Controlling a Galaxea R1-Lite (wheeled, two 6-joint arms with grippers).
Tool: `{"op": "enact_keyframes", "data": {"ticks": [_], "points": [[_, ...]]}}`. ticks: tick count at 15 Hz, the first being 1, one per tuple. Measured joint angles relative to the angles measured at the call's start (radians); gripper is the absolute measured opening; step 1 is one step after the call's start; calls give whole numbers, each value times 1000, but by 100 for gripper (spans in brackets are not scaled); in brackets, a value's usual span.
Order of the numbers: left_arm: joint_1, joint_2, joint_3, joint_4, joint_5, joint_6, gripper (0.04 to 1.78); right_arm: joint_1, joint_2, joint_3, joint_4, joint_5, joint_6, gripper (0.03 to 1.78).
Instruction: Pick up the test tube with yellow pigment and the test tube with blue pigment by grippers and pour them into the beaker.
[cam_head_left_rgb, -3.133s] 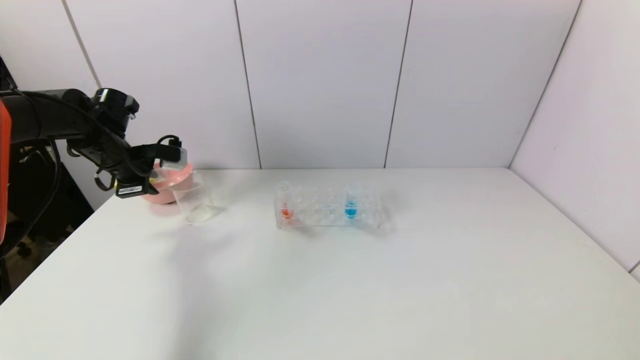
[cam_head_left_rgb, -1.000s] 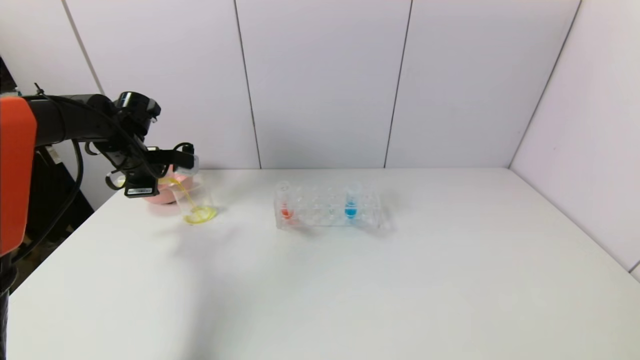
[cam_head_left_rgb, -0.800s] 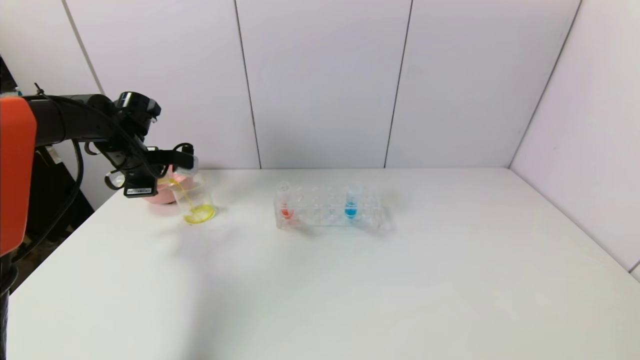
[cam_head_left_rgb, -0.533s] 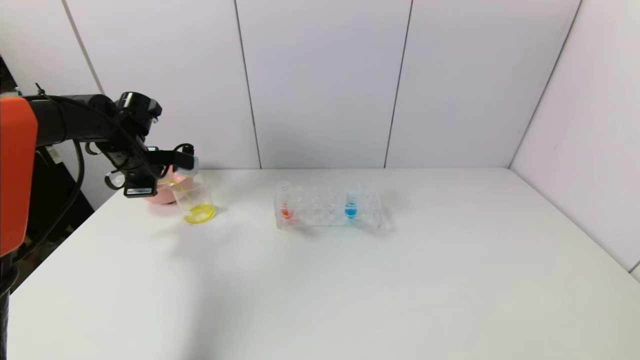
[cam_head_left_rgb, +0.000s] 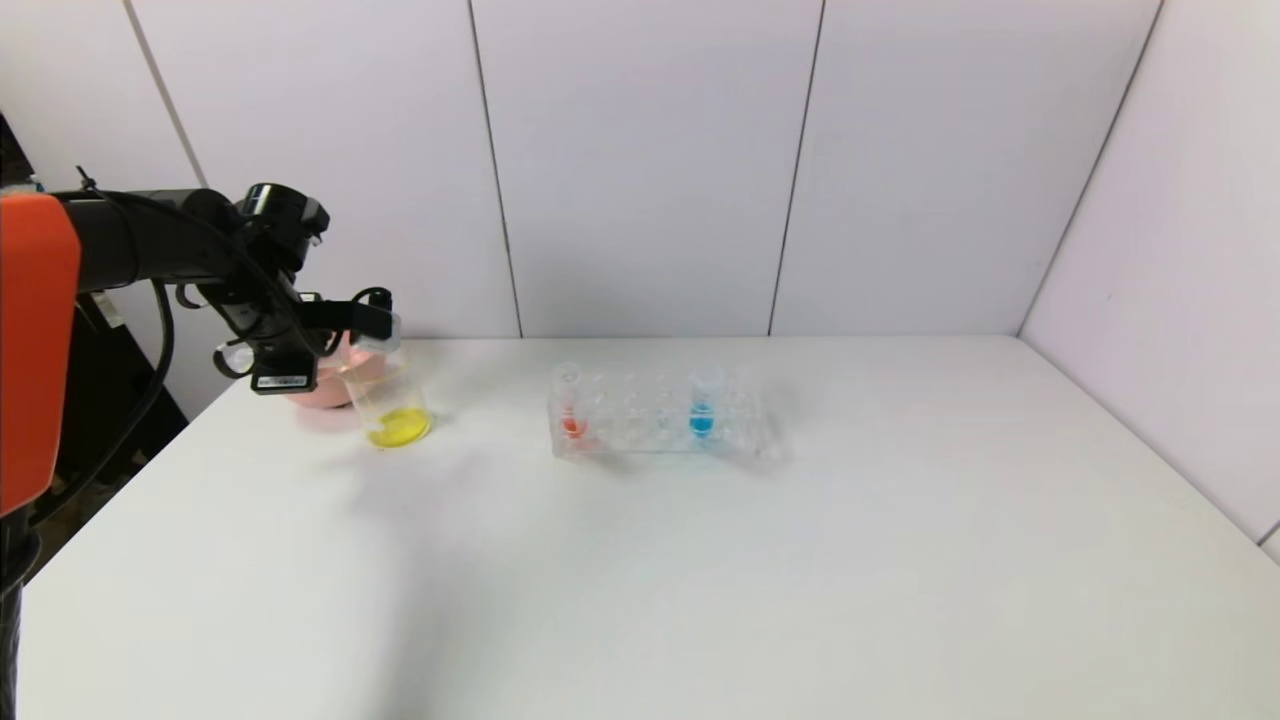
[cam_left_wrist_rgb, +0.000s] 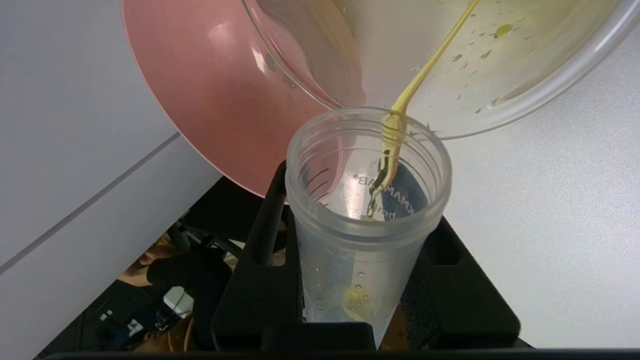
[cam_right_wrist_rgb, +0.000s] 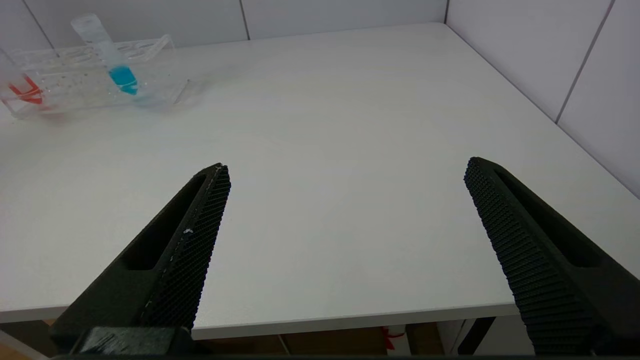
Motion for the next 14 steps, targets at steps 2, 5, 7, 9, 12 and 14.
{"op": "enact_keyframes", "data": {"ticks": [2,5,7,9,12,14], "points": [[-1,0,0,-1,4,0,54,0,0,0,0,0,0,171],[-10,0,0,-5,36,2,54,0,0,0,0,0,0,171],[-13,0,0,-8,41,3,54,0,0,0,0,0,0,171],[-14,0,0,-10,45,4,54,0,0,0,0,0,0,171],[-15,0,0,-10,46,4,54,0,0,0,0,0,0,171],[-14,-1,0,-10,37,0,54,0,0,0,0,0,0,171]]}}
